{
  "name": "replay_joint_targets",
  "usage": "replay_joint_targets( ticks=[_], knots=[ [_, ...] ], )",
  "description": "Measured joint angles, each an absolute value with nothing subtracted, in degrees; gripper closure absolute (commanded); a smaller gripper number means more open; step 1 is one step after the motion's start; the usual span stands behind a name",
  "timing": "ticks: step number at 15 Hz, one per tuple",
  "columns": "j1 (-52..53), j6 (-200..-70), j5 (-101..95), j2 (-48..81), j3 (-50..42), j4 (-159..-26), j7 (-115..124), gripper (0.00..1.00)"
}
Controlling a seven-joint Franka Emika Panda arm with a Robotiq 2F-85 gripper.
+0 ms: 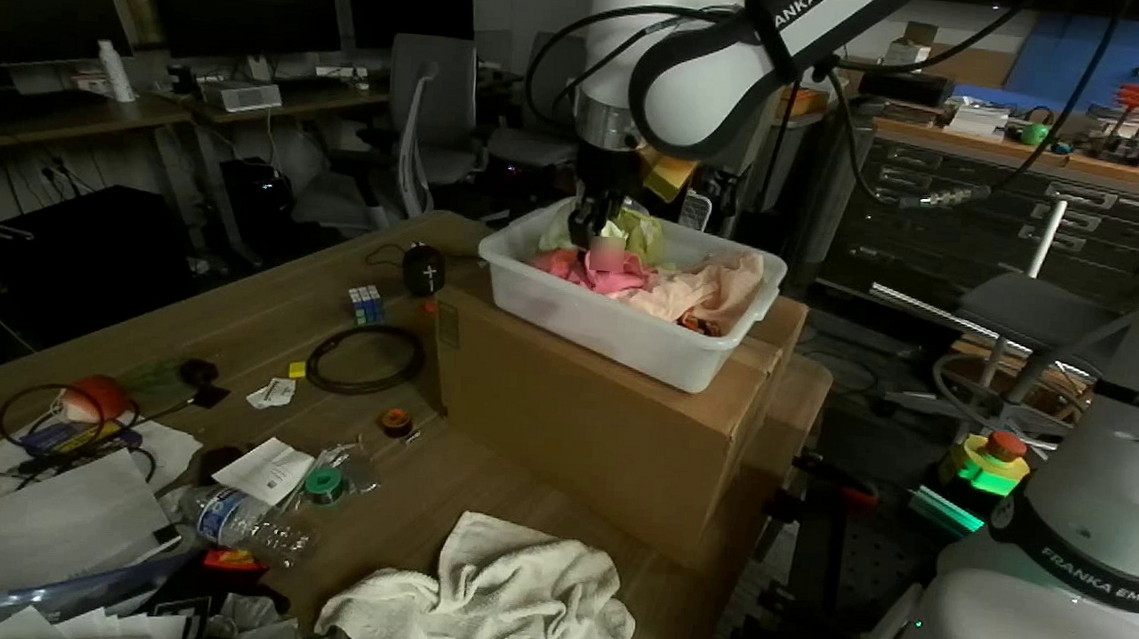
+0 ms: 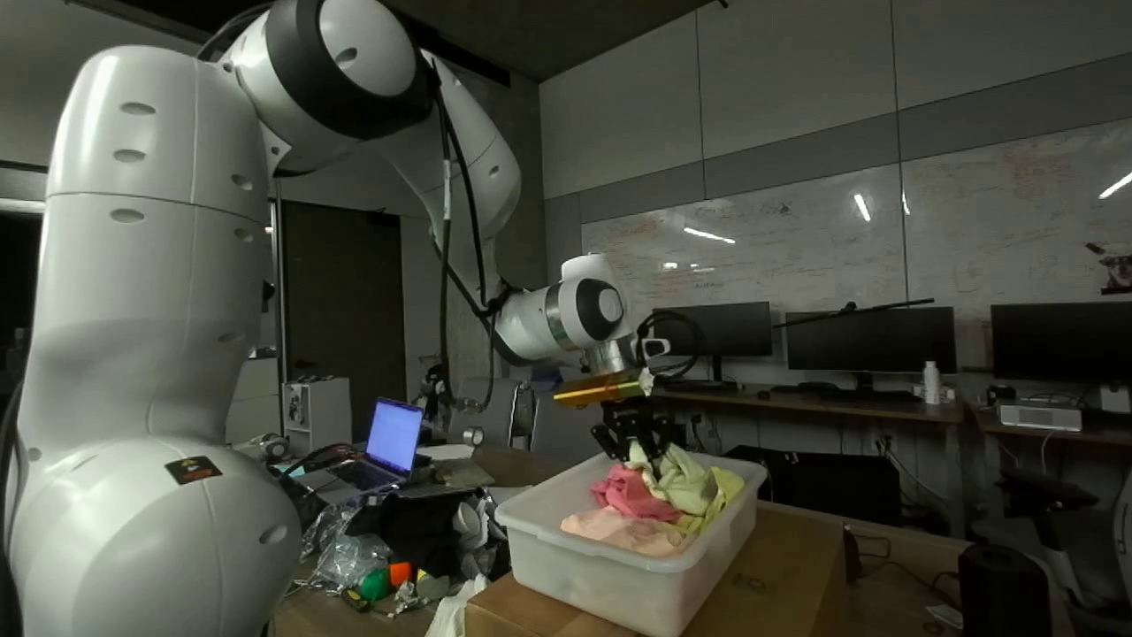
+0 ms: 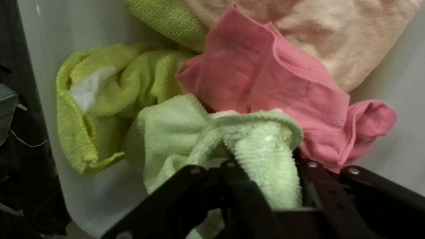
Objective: Pick the clothes in the box and put them on the table
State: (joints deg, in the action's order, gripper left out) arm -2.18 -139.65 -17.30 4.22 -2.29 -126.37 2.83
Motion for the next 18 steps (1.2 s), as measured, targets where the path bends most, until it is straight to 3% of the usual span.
replay_joint_targets(
  ticks=[7,18],
  knots=[
    [-2.2,-140.3,-19.5,0.1,-2.4,-127.4,11.9,0.96],
    [-2.3,-139.8,-15.7,-19.8,2.5,-131.6,29.1,0.96]
  ],
)
